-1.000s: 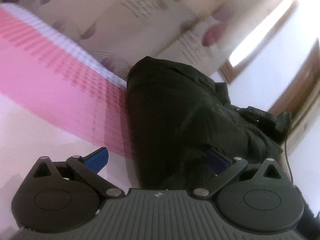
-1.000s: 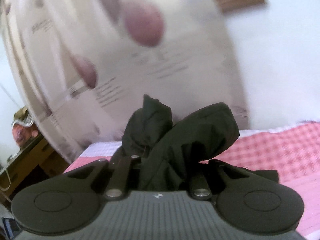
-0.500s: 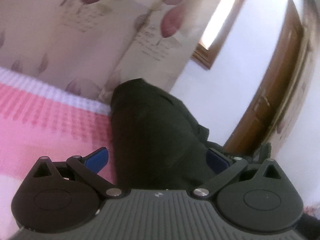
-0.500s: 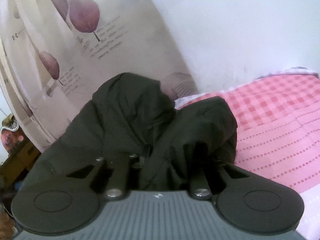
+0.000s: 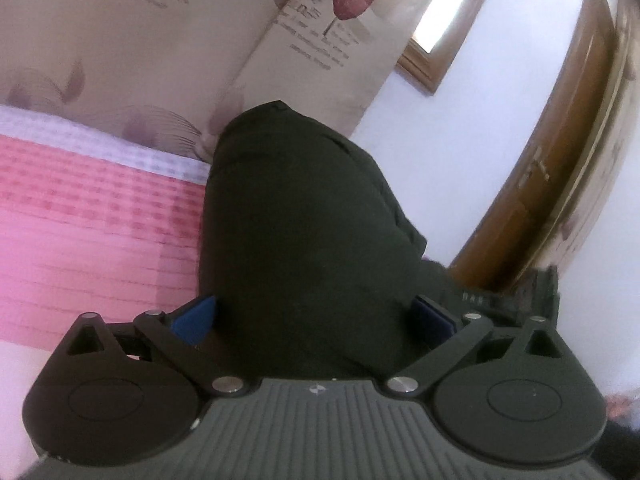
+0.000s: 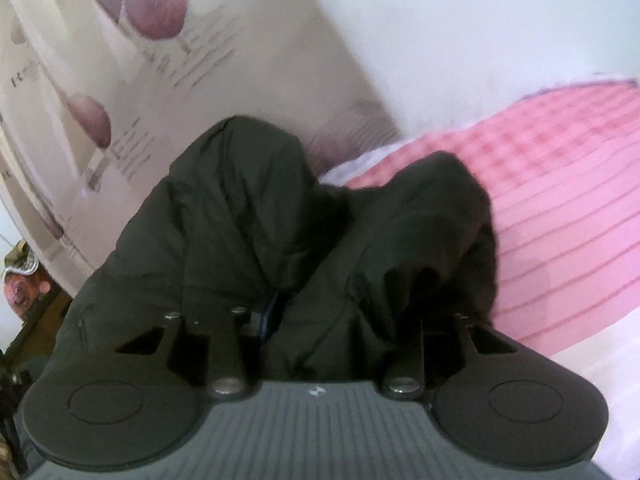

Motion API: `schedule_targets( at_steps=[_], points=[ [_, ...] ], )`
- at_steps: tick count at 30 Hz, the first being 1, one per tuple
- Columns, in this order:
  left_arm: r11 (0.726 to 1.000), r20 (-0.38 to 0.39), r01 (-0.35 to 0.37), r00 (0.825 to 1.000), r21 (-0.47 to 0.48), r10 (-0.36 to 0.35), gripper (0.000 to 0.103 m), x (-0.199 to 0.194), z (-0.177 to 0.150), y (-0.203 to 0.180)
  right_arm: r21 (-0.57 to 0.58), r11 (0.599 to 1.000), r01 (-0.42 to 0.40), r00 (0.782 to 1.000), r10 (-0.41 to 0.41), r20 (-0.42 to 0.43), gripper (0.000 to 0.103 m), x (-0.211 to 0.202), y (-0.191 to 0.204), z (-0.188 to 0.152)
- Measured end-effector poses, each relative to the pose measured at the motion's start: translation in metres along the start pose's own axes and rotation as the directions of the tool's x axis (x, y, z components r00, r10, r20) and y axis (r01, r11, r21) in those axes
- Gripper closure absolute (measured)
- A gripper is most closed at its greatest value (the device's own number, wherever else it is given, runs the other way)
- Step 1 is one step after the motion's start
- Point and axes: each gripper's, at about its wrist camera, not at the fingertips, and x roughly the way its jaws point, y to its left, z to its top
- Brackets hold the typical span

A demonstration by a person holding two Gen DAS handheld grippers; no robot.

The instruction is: Fold large clothes

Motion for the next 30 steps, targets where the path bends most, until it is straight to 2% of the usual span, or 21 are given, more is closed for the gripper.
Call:
schedule_targets(
  at_steps=[4, 8, 10, 12, 14, 16, 18, 21, 24, 27, 30],
  points=[
    [0.997, 0.016, -0.074, 0.997, -0.034, 0.075, 0.002, -0.034, -0.001, 0.021, -0.024, 0.997, -0.072, 0.996, 0.071, -0.057, 0.064, 0.033, 0.038, -0.012],
    [0.986, 0.033, -0.144, 0.989, -0.082, 0.147, 0.002, -0.077, -0.005, 0.039, -0.085, 0.985, -0.153, 0.981, 0.141, -0.133, 0.064, 0.060, 0.071, -0.015],
    [0.981, 0.064, -0.164, 0.983, -0.103, 0.171, 0.005, -0.096, -0.003, 0.041, -0.096, 0.980, -0.175, 0.979, 0.162, -0.127, 0.064, 0.063, 0.075, -0.010],
    [0.979, 0.129, -0.186, 0.972, -0.087, 0.197, 0.005, -0.114, 0.002, 0.033, -0.106, 0.978, -0.179, 0.980, 0.168, -0.104, 0.064, 0.058, 0.074, -0.002],
    [0.982, 0.190, -0.182, 0.963, -0.054, 0.189, 0.003, -0.125, 0.009, 0.020, -0.076, 0.977, -0.199, 0.978, 0.194, -0.073, 0.063, 0.047, 0.066, 0.007],
    [0.986, 0.207, -0.166, 0.965, 0.009, 0.160, 0.003, -0.122, 0.017, 0.005, -0.047, 0.982, -0.181, 0.983, 0.180, -0.039, 0.063, 0.037, 0.058, 0.018],
    [0.988, 0.199, -0.139, 0.972, 0.060, 0.124, 0.003, -0.111, 0.021, -0.009, -0.025, 0.988, -0.151, 0.988, 0.151, -0.022, 0.056, 0.028, 0.049, 0.029],
    [0.990, 0.132, -0.102, 0.987, 0.098, 0.088, 0.004, -0.083, 0.015, -0.017, -0.022, 0.995, -0.101, 0.994, 0.102, 0.026, 0.053, 0.007, 0.042, 0.038],
    [0.990, 0.099, -0.080, 0.993, 0.117, 0.069, 0.002, -0.064, -0.002, -0.025, -0.068, 0.993, -0.100, 0.992, 0.105, 0.072, 0.053, -0.017, 0.050, 0.044],
    [0.981, 0.050, -0.074, 0.997, 0.180, 0.066, 0.001, -0.054, -0.018, -0.032, -0.119, 0.985, -0.124, 0.990, 0.131, 0.045, 0.053, -0.020, 0.071, 0.046],
    [0.976, 0.032, -0.067, 0.998, 0.205, 0.062, 0.001, -0.046, -0.026, -0.029, -0.184, 0.977, -0.106, 0.994, 0.102, -0.031, 0.053, 0.007, 0.097, 0.048]
  ],
)
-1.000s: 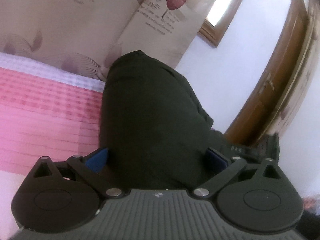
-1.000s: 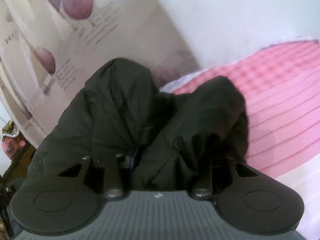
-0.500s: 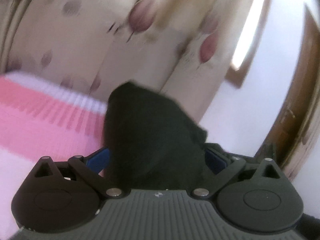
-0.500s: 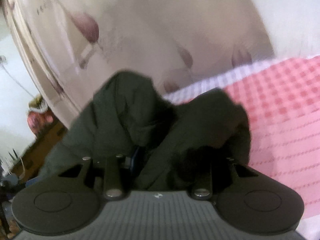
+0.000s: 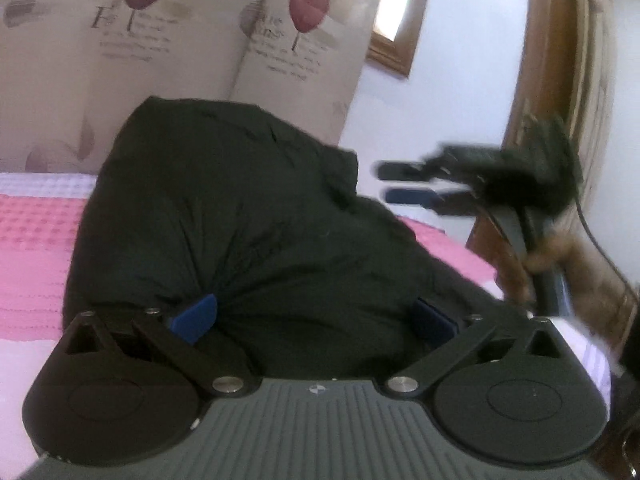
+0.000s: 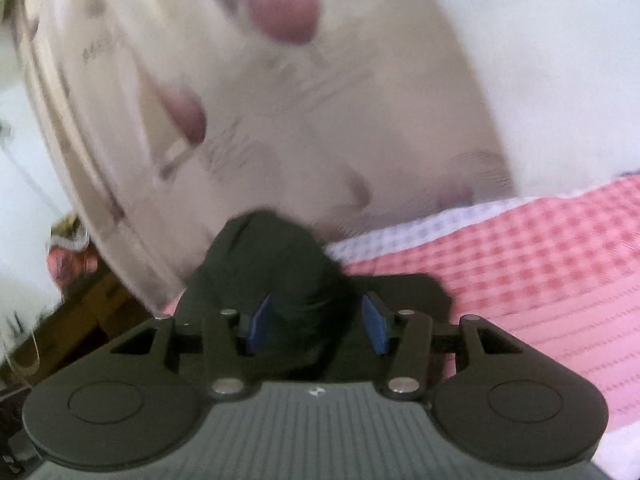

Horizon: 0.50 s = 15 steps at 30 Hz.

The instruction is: Fold large clothes

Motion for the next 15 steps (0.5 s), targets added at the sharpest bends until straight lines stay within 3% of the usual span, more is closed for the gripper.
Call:
schedule_targets(
  at_steps=[3, 6, 7, 8, 9, 12, 15],
  points=[
    [1.000, -0.007, 0.009, 1.000, -0.014, -0.009, 0.001, -0.001, 0.002, 0.002, -0.029, 0.995, 0.095, 0.990, -0.097, -0.103, 0.053, 0.039, 0.008, 0.005],
    [1.000, -0.001, 0.011, 1.000, -0.029, -0.011, 0.000, 0.003, 0.004, 0.011, 0.009, 0.999, 0.046, 0.991, -0.044, -0.122, 0.055, 0.059, 0.008, 0.008],
    [1.000, 0.002, 0.006, 1.000, -0.030, -0.006, 0.000, 0.002, 0.005, 0.011, -0.009, 0.999, 0.044, 0.991, -0.045, -0.123, 0.064, 0.060, 0.012, 0.008],
    [0.999, 0.007, -0.003, 1.000, -0.031, 0.003, 0.000, 0.000, 0.005, 0.010, -0.048, 0.997, 0.053, 0.992, -0.058, -0.116, 0.083, 0.058, 0.019, 0.009],
    [0.999, 0.011, -0.005, 1.000, -0.036, 0.006, 0.000, -0.001, 0.005, 0.011, -0.080, 0.995, 0.059, 0.993, -0.067, -0.096, 0.089, 0.051, 0.025, 0.011],
    [0.999, 0.012, 0.002, 1.000, -0.041, -0.002, 0.000, -0.005, 0.006, 0.012, -0.120, 0.990, 0.069, 0.998, -0.068, 0.018, 0.094, 0.013, 0.035, 0.011],
    [0.999, 0.015, 0.001, 1.000, -0.048, 0.000, 0.000, -0.006, 0.006, 0.012, -0.109, 0.980, 0.165, 0.986, -0.160, 0.055, 0.102, -0.007, 0.021, -0.005]
  ],
)
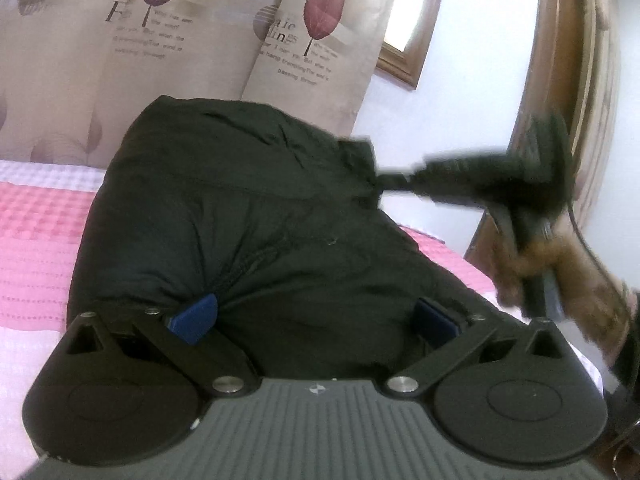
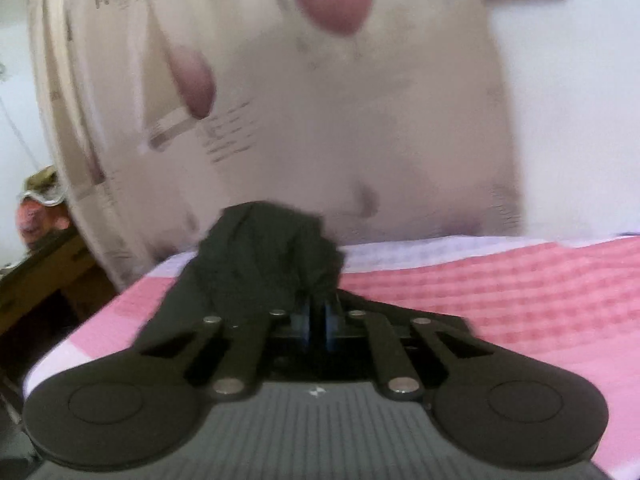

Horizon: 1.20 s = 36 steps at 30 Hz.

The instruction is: Fold large clothes

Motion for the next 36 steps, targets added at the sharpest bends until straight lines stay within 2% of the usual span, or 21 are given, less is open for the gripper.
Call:
schedule_targets(
  at_steps=[2, 5, 6, 7, 10, 13, 16, 19, 20, 21, 22, 23, 25, 27, 29, 31, 34, 36],
  points=[
    [1.000, -0.001, -0.007, 1.000, 0.005, 0.007, 0.000, 0.001, 0.001, 0.000, 0.099, 0.995, 0.010, 0.999, -0.007, -0.035, 0.102, -0.001, -0.026, -0.019],
    [1.000, 0.000, -0.001, 1.000, 0.005, 0.001, 0.000, 0.000, 0.002, 0.001, 0.304, 0.950, -0.072, 0.997, 0.070, 0.018, 0.100, -0.024, -0.058, -0.029],
    [1.000, 0.001, 0.001, 1.000, 0.004, -0.001, 0.000, 0.000, 0.002, 0.001, 0.334, 0.941, -0.054, 0.999, 0.050, 0.019, 0.099, -0.028, -0.064, -0.030],
    [1.000, 0.002, 0.001, 1.000, 0.003, -0.001, 0.000, 0.000, 0.002, 0.001, 0.337, 0.941, -0.033, 0.999, 0.030, 0.015, 0.098, -0.029, -0.066, -0.028],
    [1.000, 0.006, 0.001, 1.000, 0.003, -0.001, 0.000, 0.000, 0.002, 0.001, 0.319, 0.948, 0.023, 0.997, 0.002, -0.079, 0.095, -0.015, -0.067, -0.027],
    [1.000, 0.018, 0.014, 1.000, -0.009, -0.014, 0.000, -0.002, 0.000, 0.004, 0.257, 0.966, 0.002, 0.988, 0.037, -0.147, 0.095, 0.009, -0.046, -0.034],
    [0.999, 0.048, 0.037, 0.998, -0.031, -0.035, 0.000, -0.007, -0.002, 0.012, 0.261, 0.959, -0.108, 0.980, 0.147, -0.134, 0.099, 0.030, -0.018, -0.033],
    [0.999, 0.058, 0.023, 0.998, -0.030, -0.021, 0.000, -0.011, -0.001, 0.018, 0.314, 0.917, -0.247, 0.963, 0.268, -0.024, 0.100, 0.035, -0.012, -0.028],
    [0.999, 0.059, 0.027, 0.998, -0.037, -0.025, 0.000, -0.012, 0.000, 0.021, 0.296, 0.930, -0.219, 0.970, 0.240, -0.037, 0.100, 0.040, -0.013, -0.031],
    [0.998, 0.058, 0.044, 0.997, -0.045, -0.041, 0.000, -0.014, 0.001, 0.024, 0.232, 0.964, -0.126, 0.985, 0.150, -0.090, 0.100, 0.051, -0.015, -0.040],
    [0.997, 0.056, 0.060, 0.997, -0.051, -0.057, 0.000, -0.014, 0.002, 0.026, 0.226, 0.969, -0.095, 0.986, 0.123, -0.115, 0.100, 0.058, -0.022, -0.051],
    [0.997, 0.054, 0.064, 0.997, -0.049, -0.062, 0.000, -0.015, 0.003, 0.025, 0.268, 0.957, -0.107, 0.983, 0.143, -0.117, 0.100, 0.062, -0.033, -0.061],
    [0.997, 0.038, 0.055, 0.998, -0.044, -0.054, 0.000, -0.018, 0.006, 0.021, 0.338, 0.933, -0.122, 0.983, 0.160, -0.086, 0.100, 0.056, -0.045, -0.067],
    [0.995, 0.037, 0.069, 0.997, -0.073, -0.066, 0.000, -0.024, 0.013, 0.017, 0.311, 0.940, -0.140, 0.982, 0.173, -0.079, 0.100, 0.050, -0.043, -0.066],
    [0.990, 0.062, 0.089, 0.995, -0.105, -0.083, 0.000, -0.032, 0.023, 0.014, 0.326, 0.934, -0.144, 0.983, 0.174, -0.065, 0.097, 0.045, -0.047, -0.062],
    [0.989, 0.111, 0.093, 0.991, -0.114, -0.081, 0.000, -0.041, 0.034, 0.009, 0.334, 0.928, -0.165, 0.985, 0.172, 0.010, 0.094, 0.018, -0.049, -0.055],
    [0.995, 0.156, 0.070, 0.986, -0.071, -0.059, 0.000, -0.046, 0.049, 0.000, 0.278, 0.945, -0.169, 0.985, 0.159, 0.060, 0.094, -0.024, -0.039, -0.047],
    [0.999, 0.159, 0.038, 0.987, -0.023, -0.034, 0.000, -0.039, 0.058, -0.004, 0.223, 0.961, -0.165, 0.986, 0.160, 0.041, 0.094, -0.048, -0.022, -0.048]
  ],
)
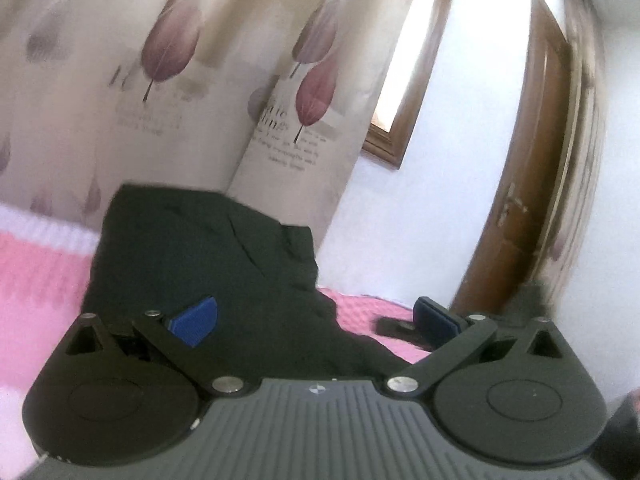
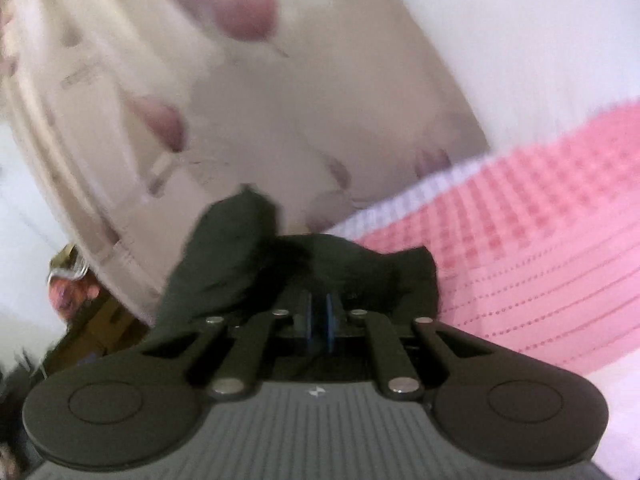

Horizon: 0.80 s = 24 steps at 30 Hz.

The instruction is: Fold large clothes

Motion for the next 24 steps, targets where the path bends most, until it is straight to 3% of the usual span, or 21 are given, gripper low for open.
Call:
schedule_targets(
  at_steps=[3, 6, 8, 11, 13, 15, 17, 20, 22, 24],
  points=[
    [0.999, -0.037, -0.026, 0.999, 0.020, 0.026, 0.000, 0.025, 0.002, 0.003, -0.085, 0.996, 0.004, 0.999, -0.007, -0.035, 0.094, -0.017, 0.027, -0.019],
    [0.998, -0.121, -0.016, 0.993, -0.056, 0.009, 0.001, 0.054, -0.005, 0.011, -0.194, 0.979, 0.067, 0.993, -0.085, -0.084, 0.094, -0.015, 0.042, -0.042],
    [0.997, -0.136, -0.011, 0.991, -0.075, 0.001, 0.001, 0.065, -0.013, 0.009, -0.227, 0.965, 0.128, 0.980, -0.158, -0.121, 0.095, -0.010, 0.037, -0.058],
    [1.000, -0.152, -0.007, 0.988, 0.016, 0.009, 0.000, 0.078, -0.029, -0.009, -0.255, 0.934, 0.249, 0.943, -0.294, -0.157, 0.094, -0.002, 0.017, -0.072],
    [0.992, -0.148, -0.037, 0.987, 0.118, 0.055, 0.000, 0.083, -0.042, -0.022, -0.168, 0.957, 0.236, 0.953, -0.262, -0.153, 0.094, -0.009, 0.006, -0.068],
    [0.987, -0.136, -0.043, 0.989, 0.152, 0.064, 0.000, 0.084, -0.050, -0.025, -0.124, 0.970, 0.207, 0.974, -0.216, -0.066, 0.094, -0.029, 0.008, -0.057],
    [0.991, -0.132, -0.028, 0.990, 0.134, 0.046, 0.000, 0.083, -0.052, -0.021, -0.151, 0.969, 0.197, 0.980, -0.198, 0.005, 0.093, -0.045, 0.021, -0.045],
    [0.996, -0.122, -0.006, 0.992, 0.090, 0.017, 0.000, 0.082, -0.051, -0.013, -0.214, 0.974, 0.068, 0.997, -0.061, 0.041, 0.093, -0.054, 0.054, -0.038],
    [0.997, -0.115, 0.002, 0.993, 0.079, 0.007, 0.000, 0.077, -0.052, -0.010, -0.321, 0.944, 0.077, 0.997, -0.080, 0.005, 0.093, -0.039, 0.078, -0.045],
    [0.997, -0.109, 0.008, 0.994, 0.076, 0.000, 0.000, 0.076, -0.049, -0.011, -0.402, 0.907, 0.128, 0.986, -0.159, -0.045, 0.094, -0.014, 0.085, -0.056]
  ],
)
